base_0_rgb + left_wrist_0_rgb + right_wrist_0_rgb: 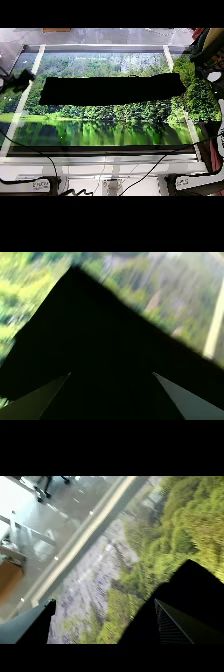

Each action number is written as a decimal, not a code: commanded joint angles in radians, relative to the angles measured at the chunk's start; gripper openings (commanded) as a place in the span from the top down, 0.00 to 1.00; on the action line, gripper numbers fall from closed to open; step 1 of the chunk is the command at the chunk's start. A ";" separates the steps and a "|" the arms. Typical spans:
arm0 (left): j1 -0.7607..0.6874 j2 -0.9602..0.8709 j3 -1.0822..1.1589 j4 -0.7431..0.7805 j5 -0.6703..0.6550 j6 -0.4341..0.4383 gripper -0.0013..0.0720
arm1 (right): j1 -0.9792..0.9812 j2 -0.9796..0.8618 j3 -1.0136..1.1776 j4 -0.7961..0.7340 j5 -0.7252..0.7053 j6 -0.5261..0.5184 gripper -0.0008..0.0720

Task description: Fold the clothes and pants, and hang the long-sleeved shirts on hangers.

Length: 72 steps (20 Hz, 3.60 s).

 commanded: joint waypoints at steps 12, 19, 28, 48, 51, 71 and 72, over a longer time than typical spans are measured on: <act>0.025 -0.089 -0.342 -0.390 0.175 -0.198 0.02 | -0.055 0.030 0.001 -0.053 0.250 -0.154 0.04; 0.023 -0.189 -0.307 -0.389 0.322 -0.167 0.02 | -0.055 0.030 0.001 -0.037 0.250 -0.154 0.04; -0.053 -0.383 -0.054 -0.389 0.349 -0.095 0.03 | -0.055 0.030 0.001 -0.037 0.254 -0.154 0.04; -0.097 -0.093 0.079 -0.382 0.132 0.272 0.98 | 0.122 0.154 0.028 -0.020 0.433 -0.341 0.96; -0.097 -0.042 0.079 -0.382 0.032 0.272 0.98 | 0.307 0.143 0.028 -0.019 0.336 -0.340 0.96; -0.106 0.244 0.077 -0.383 -0.389 0.316 0.97 | 1.146 -0.376 0.321 0.347 0.102 -0.099 0.96; -0.107 0.244 0.077 -0.383 -0.389 0.316 0.97 | 1.156 -0.402 0.355 0.347 0.107 -0.099 0.96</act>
